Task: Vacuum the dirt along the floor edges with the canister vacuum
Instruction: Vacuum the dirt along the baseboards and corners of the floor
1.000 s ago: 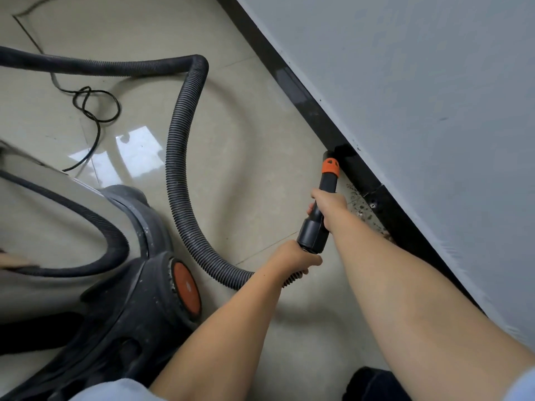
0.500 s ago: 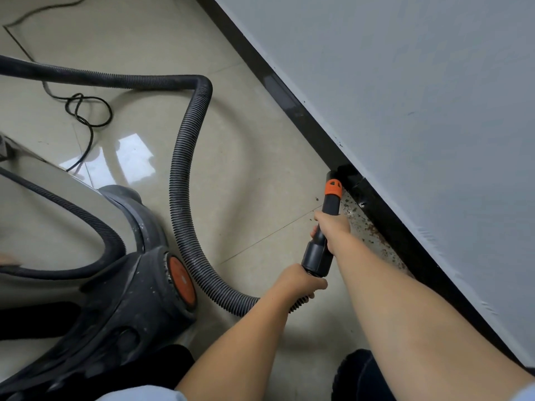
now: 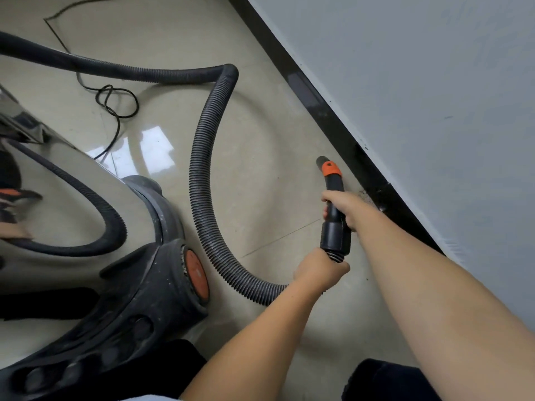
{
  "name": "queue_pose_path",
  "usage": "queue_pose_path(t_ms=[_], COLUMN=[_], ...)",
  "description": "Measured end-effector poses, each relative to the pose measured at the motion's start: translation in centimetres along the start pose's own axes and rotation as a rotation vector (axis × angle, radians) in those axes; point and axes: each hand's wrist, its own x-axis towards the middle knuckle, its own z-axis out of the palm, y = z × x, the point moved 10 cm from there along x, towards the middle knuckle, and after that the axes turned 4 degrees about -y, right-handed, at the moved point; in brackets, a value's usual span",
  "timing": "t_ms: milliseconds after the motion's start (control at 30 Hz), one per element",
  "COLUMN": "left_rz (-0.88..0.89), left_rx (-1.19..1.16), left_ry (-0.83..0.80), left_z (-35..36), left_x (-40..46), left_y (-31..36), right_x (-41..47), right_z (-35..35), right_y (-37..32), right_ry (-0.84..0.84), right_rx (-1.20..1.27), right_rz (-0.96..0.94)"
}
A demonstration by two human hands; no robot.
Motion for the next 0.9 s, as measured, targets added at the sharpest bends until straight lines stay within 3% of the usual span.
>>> queue_pose_path(t_ms=[267,500,767,900], left_rz=[-0.093,-0.111,-0.121,-0.115], left_rx=[-0.397,-0.451,-0.169,-0.126], left_ry=[0.1,0.148,-0.012,-0.04], left_z=[2.9,3.3,3.3,2.9], left_x=[-2.5,-3.6,-2.7,-2.1], left_y=[-5.1,-6.6,-6.5,-5.5], right_x=[-2.6,-3.6,-2.4,-1.9], right_z=[4.3,6.8,1.3,0.1], right_y=[2.4,3.6,4.8,4.4], right_ry=[-0.107,-0.233,0.088,0.132], right_rx=[-0.253,-0.334,-0.109,-0.071], right_rz=[-0.073,-0.063,-0.066,-0.07])
